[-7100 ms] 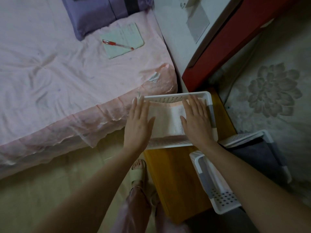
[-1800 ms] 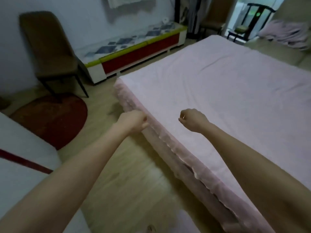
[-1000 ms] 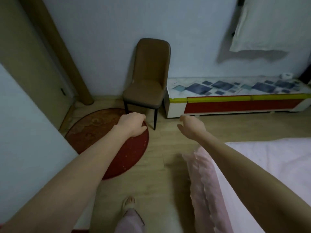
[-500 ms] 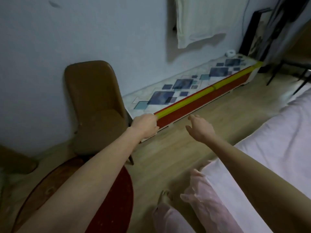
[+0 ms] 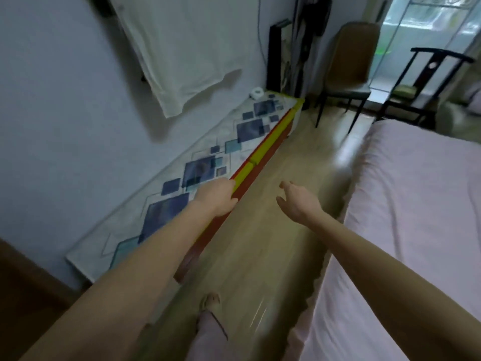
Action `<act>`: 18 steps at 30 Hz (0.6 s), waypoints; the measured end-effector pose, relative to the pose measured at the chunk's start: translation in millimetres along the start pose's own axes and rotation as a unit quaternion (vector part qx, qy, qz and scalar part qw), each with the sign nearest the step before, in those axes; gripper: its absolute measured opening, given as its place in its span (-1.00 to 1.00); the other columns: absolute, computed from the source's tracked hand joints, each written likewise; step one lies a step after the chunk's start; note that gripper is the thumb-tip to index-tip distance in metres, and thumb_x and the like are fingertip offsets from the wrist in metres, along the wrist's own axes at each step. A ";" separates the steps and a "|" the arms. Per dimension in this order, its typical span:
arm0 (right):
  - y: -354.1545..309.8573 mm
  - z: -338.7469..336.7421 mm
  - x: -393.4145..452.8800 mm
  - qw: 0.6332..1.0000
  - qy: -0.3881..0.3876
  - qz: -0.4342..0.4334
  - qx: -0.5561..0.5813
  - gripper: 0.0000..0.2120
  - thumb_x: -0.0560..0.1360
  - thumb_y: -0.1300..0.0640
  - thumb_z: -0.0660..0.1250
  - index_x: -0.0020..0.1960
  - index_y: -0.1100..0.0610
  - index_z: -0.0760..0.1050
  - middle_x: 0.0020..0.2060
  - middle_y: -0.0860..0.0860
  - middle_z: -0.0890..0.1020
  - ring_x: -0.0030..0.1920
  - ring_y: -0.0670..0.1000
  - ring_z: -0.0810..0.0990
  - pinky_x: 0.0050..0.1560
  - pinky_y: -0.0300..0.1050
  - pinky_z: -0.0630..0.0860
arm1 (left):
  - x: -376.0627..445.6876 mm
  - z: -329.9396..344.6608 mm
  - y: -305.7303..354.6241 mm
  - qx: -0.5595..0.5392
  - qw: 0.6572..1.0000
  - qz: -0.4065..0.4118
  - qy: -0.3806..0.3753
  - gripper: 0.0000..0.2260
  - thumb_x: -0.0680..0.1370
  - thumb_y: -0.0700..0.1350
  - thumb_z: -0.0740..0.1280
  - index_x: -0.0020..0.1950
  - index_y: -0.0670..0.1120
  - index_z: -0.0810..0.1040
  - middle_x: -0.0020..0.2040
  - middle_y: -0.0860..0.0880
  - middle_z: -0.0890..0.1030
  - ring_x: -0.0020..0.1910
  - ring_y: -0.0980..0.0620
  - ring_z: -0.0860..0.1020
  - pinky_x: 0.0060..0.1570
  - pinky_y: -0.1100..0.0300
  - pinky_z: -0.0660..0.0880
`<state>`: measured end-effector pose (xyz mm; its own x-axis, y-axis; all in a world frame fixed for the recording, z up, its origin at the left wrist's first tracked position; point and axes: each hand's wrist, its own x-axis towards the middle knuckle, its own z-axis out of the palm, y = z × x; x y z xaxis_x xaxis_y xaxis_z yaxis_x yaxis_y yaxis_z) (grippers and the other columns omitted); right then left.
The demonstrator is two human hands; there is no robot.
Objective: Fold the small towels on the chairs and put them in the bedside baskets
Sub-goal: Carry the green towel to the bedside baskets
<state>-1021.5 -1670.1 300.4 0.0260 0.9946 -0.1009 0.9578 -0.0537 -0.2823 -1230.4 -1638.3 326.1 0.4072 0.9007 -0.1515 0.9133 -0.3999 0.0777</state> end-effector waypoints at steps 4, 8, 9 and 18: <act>37.8 -26.4 97.0 0.996 0.040 0.073 -0.007 -0.64 0.61 0.04 0.20 0.36 0.15 0.36 0.23 0.10 0.51 0.11 0.15 0.57 -0.04 -0.02 0.54 | 135.6 -22.1 -8.1 0.022 0.996 0.085 0.004 -0.67 0.60 0.01 0.20 0.29 -0.12 0.45 0.18 -0.14 0.53 0.12 -0.13 0.53 -0.07 0.03 0.47; 80.0 -62.5 179.1 0.985 0.069 0.160 0.006 -0.67 0.60 0.04 0.21 0.31 0.17 0.40 0.21 0.12 0.52 0.13 0.17 0.55 0.07 0.07 0.54 | 272.6 -50.9 -4.8 0.054 0.986 0.160 0.001 -0.76 0.61 0.00 0.18 0.17 -0.11 0.47 0.09 -0.11 0.54 -0.02 -0.08 0.54 -0.18 0.06 0.47; 93.1 -72.4 197.5 0.980 0.079 0.180 0.013 -0.66 0.60 0.04 0.21 0.31 0.18 0.40 0.21 0.13 0.52 0.15 0.17 0.54 0.09 0.09 0.53 | 307.2 -57.9 1.4 0.056 0.983 0.174 -0.001 -0.74 0.61 0.00 0.18 0.20 -0.11 0.46 0.10 -0.11 0.54 -0.01 -0.07 0.54 -0.18 0.07 0.47; 250.5 -113.4 360.0 0.946 0.104 0.305 0.041 -0.65 0.57 0.04 0.22 0.30 0.16 0.41 0.22 0.15 0.51 0.20 0.19 0.50 0.15 0.09 0.49 | 577.3 -85.6 114.5 -0.025 0.955 0.295 -0.035 -0.60 0.62 0.00 0.20 0.42 -0.13 0.37 0.33 -0.13 0.46 0.26 -0.09 0.47 0.14 -0.01 0.50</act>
<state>-739.8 -1315.4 301.6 0.6305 0.7719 -0.0810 0.7211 -0.6211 -0.3070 -891.5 -1149.6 331.9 0.8518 0.5071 -0.1316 0.5239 -0.8238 0.2166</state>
